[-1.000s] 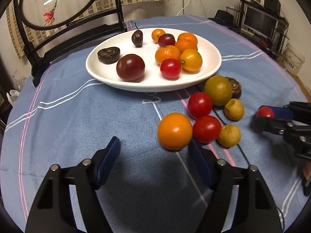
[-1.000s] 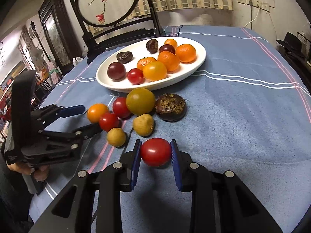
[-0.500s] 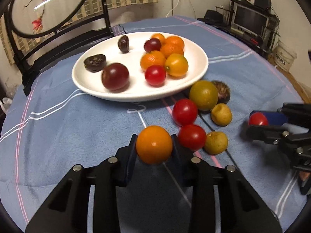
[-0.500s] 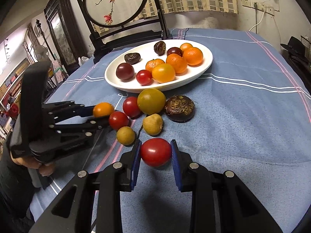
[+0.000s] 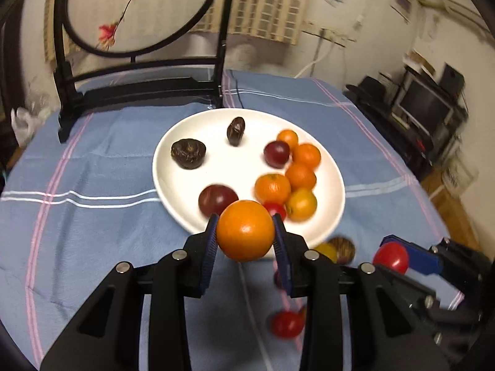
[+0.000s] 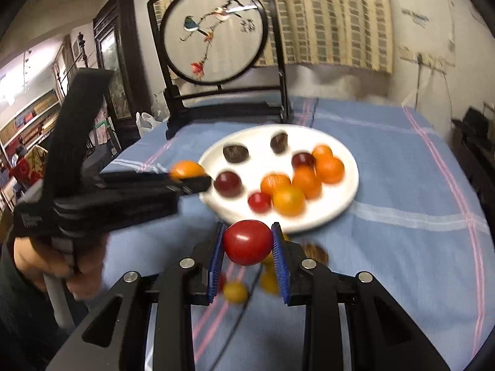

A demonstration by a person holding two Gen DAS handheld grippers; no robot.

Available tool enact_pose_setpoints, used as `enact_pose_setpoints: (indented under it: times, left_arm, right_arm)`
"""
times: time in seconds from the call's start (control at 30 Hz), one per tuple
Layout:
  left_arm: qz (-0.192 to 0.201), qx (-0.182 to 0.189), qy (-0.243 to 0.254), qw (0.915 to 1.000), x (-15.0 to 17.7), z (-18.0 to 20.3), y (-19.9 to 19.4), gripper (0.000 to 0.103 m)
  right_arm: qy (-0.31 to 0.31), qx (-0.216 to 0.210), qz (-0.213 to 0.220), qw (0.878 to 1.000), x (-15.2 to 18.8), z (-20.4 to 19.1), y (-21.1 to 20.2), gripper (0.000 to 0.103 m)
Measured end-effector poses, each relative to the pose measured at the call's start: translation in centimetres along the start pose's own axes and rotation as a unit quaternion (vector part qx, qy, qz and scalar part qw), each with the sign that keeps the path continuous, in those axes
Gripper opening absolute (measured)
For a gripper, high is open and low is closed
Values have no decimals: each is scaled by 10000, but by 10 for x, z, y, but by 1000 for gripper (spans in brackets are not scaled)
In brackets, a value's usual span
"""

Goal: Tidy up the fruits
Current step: 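Place the orange tomato on the plate with the left tool while the right tool places its red tomato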

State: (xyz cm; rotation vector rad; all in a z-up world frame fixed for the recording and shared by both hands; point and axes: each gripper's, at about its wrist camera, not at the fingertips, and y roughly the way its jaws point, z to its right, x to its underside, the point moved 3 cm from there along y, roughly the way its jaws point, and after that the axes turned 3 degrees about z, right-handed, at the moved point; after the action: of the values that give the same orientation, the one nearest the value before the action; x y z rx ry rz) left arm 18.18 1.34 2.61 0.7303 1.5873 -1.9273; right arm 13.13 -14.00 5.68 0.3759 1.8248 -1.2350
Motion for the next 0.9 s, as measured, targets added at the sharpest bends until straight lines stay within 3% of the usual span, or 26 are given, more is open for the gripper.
enact_pose_setpoints:
  times: [0.23, 0.43, 0.47, 0.5, 0.57, 0.7, 0.77, 0.9]
  left_arm:
    - [-94, -445, -350, 9984, -31, -16, 34, 33]
    - [-203, -651, -476, 9965, -37, -30, 58, 33]
    - [-210, -698, -503, 9961, -37, -31, 61, 37]
    - [-187, -728, -521, 9958, -36, -32, 62, 43]
    - [-75, -819, -548, 9951, -38, -34, 60, 73]
    - [248, -871, -492, 9947, -38, -34, 39, 76]
    - [343, -892, -367, 9947, -34, -31, 28, 85]
    - [446, -762, -245, 9958, -16, -25, 9, 89]
  right_arm:
    - [66, 260, -61, 9996, -25, 10, 54, 30]
    - [113, 441, -302, 9985, -27, 17, 87, 32]
    - [127, 465, -290, 9984, -28, 17, 89, 32]
    - [193, 416, -309, 9985, -28, 19, 91, 44]
    - [375, 302, -304, 9984, -27, 23, 92, 54]
    - [801, -93, -278, 9964, -19, 35, 76, 54]
    - [938, -173, -307, 9950, -14, 40, 70, 54]
    - [1070, -136, -381, 9934, 1, 49, 55, 57]
